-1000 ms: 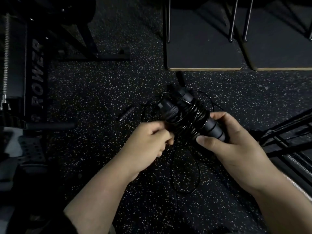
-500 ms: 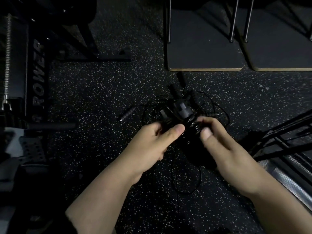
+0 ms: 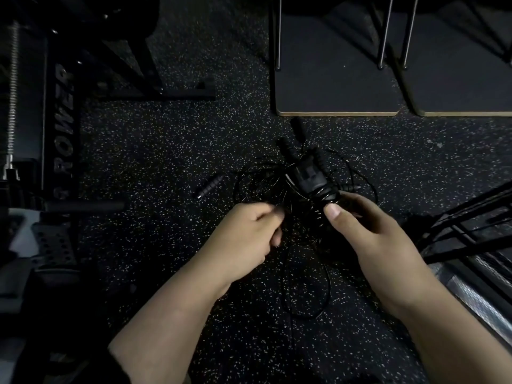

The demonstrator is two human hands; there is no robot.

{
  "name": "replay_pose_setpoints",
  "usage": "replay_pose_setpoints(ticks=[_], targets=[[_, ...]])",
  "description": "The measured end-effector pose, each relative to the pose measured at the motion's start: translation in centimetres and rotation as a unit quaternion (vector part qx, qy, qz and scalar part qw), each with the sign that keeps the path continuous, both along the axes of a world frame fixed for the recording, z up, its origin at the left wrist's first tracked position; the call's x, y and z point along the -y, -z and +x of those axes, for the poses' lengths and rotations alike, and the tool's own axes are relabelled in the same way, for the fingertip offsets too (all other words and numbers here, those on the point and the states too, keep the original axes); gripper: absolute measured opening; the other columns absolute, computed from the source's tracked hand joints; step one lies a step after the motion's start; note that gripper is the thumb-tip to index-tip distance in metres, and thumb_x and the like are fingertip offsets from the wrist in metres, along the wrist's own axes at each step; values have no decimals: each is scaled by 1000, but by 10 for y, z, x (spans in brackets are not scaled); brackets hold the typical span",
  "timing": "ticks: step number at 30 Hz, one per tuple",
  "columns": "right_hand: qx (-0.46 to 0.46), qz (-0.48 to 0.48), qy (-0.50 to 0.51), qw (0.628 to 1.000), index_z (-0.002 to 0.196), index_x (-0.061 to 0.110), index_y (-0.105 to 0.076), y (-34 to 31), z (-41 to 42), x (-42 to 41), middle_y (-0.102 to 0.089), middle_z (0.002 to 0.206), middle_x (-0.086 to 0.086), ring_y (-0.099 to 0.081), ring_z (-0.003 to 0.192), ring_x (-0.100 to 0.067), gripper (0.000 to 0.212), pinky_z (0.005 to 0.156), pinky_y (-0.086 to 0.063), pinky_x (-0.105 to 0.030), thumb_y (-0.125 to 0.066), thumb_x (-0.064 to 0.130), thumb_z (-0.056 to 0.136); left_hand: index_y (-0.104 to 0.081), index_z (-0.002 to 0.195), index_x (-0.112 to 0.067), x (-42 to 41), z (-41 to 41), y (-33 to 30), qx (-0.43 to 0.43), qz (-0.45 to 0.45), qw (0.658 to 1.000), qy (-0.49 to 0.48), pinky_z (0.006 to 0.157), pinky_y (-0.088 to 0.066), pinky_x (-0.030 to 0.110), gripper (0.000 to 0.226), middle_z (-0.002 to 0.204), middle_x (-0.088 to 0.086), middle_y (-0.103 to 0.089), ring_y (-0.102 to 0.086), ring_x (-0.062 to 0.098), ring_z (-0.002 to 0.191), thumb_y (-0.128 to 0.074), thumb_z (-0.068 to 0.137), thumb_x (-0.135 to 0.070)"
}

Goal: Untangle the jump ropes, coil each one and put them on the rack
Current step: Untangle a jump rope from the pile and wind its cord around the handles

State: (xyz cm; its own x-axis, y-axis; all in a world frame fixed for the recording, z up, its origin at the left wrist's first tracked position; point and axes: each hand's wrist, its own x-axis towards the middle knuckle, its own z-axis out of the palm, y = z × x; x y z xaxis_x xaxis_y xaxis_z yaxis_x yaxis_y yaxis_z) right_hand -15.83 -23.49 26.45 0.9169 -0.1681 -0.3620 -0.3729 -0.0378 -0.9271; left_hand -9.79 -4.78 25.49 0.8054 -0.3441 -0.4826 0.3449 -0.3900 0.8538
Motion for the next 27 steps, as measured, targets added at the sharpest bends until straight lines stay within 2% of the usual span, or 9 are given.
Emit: replay_pose_setpoints(ticks=[4, 8, 11, 15, 19, 21, 23, 25, 27], targets=[[-4, -75, -5, 997, 120, 46, -62, 1, 1, 4, -77, 101, 17, -75, 91, -7, 55, 91, -60, -43, -67, 69, 71, -76, 87, -24, -6, 1, 2, 28, 100, 993, 57, 54, -30, 32, 27, 60, -6, -47, -37, 15, 54, -54, 101, -29], [-33, -188, -42, 981, 133, 50, -49, 2, -2, 2, -74, 93, 20, -72, 74, -8, 70, 69, -60, -32, -63, 76, 69, -61, 80, -7, 1, -5, -4, 153, 180, 960, 148, 44, -26, 29, 29, 55, -6, -45, -33, 12, 47, -58, 99, -29], [-56, -264, -77, 960, 139, 55, -45, 0, -3, 1, -74, 80, 9, -60, 44, -22, 85, 42, -52, -35, -60, 81, 59, -69, 96, -19, 3, -8, -6, 256, 261, 905, 215, 55, -42, 28, 14, 80, -6, -64, -52, 9, 62, -56, 98, -27], [-99, -293, -125, 943, 146, 60, -38, -6, -1, -2, -65, 79, 20, -49, 35, -2, 91, 36, -34, -15, -67, 74, 62, -64, 109, -38, -6, -5, -15, 293, 238, 893, 244, 61, -41, 19, 12, 78, -19, -53, -51, -2, 70, -64, 98, -36], [-102, -282, -234, 925, 146, 59, -38, -8, -2, -1, -66, 101, 27, -58, 57, 7, 94, 51, -41, -10, -73, 73, 60, -47, 87, -42, -17, 1, -20, 315, 196, 899, 233, 55, -34, 19, 23, 64, -16, -50, -47, -1, 61, -67, 90, -52], [-79, -268, -284, 917, 146, 59, -40, -5, -4, 1, -54, 119, 40, -57, 97, 19, 96, 79, -45, -5, -73, 77, 58, -49, 82, -35, -20, 2, -21, 315, 160, 912, 209, 50, -32, 18, 26, 60, -13, -52, -44, 4, 52, -66, 88, -54], [-64, -258, -317, 910, 136, 69, -39, -2, -5, 3, -42, 130, 46, -45, 124, 18, 89, 105, -39, -12, -71, 84, 54, -55, 83, -32, -22, 5, -22, 272, 121, 936, 189, 51, -36, 26, 25, 59, -4, -54, -39, 6, 47, -67, 87, -54], [-63, -241, -350, 903, 114, 81, -39, -6, -5, 1, -36, 132, 51, -35, 129, 23, 70, 115, -30, -17, -72, 84, 53, -60, 83, -32, -25, 8, -22, 222, 82, 955, 180, 52, -37, 34, 22, 59, 3, -57, -38, 5, 48, -70, 86, -52], [-37, -209, -383, 899, 109, 85, -41, -9, -6, -2, -43, 129, 53, -38, 124, 28, 63, 109, -30, -10, -77, 78, 57, -64, 82, -30, -26, 9, -20, 191, 45, 964, 180, 53, -36, 32, 23, 58, 4, -59, -42, 10, 51, -71, 85, -51]])
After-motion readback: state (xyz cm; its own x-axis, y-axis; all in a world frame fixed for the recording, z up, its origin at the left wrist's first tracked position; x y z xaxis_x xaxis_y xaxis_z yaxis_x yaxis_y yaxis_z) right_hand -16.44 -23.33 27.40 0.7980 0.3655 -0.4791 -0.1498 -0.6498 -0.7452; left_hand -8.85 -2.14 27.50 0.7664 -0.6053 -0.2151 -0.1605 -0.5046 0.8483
